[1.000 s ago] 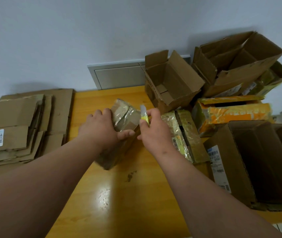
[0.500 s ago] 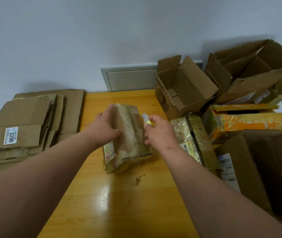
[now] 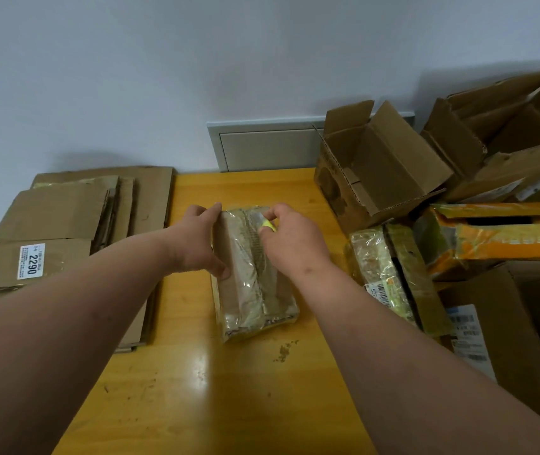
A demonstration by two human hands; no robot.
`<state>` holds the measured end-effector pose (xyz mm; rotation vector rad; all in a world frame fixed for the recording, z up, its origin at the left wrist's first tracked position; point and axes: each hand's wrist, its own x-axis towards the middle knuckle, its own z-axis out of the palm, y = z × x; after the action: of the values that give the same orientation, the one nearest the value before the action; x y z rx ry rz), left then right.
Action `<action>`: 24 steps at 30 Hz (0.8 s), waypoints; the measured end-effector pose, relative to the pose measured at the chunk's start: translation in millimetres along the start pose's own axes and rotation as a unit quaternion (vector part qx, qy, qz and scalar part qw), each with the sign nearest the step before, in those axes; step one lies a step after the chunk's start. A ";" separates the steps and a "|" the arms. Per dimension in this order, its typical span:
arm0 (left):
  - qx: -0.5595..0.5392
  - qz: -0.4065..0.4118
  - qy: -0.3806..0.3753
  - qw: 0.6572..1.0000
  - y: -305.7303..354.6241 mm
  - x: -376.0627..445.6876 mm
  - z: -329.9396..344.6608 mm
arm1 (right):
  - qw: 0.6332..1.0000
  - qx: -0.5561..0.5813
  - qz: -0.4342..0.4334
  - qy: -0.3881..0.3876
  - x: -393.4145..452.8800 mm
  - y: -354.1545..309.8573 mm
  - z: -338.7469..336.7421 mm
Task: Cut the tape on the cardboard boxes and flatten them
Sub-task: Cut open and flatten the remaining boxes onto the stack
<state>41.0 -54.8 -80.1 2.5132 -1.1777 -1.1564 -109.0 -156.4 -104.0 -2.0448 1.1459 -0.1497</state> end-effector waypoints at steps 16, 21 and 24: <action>0.057 0.011 -0.023 0.998 -30.7 11.9 -7.2 | 0.999 -0.038 -0.009 0.007 14.8 -22.8 25.2; 0.093 0.008 -0.029 0.995 -29.8 11.5 -8.3 | 0.998 -0.057 -0.015 0.015 14.9 -29.4 30.5; 0.122 0.012 -0.024 0.992 -28.2 11.0 -8.5 | 0.997 -0.078 -0.020 0.015 16.9 -34.5 33.5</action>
<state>68.2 -44.9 -92.3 2.6490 -1.4381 -1.1356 -60.9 -140.1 -108.3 -2.2115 1.1669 -0.1137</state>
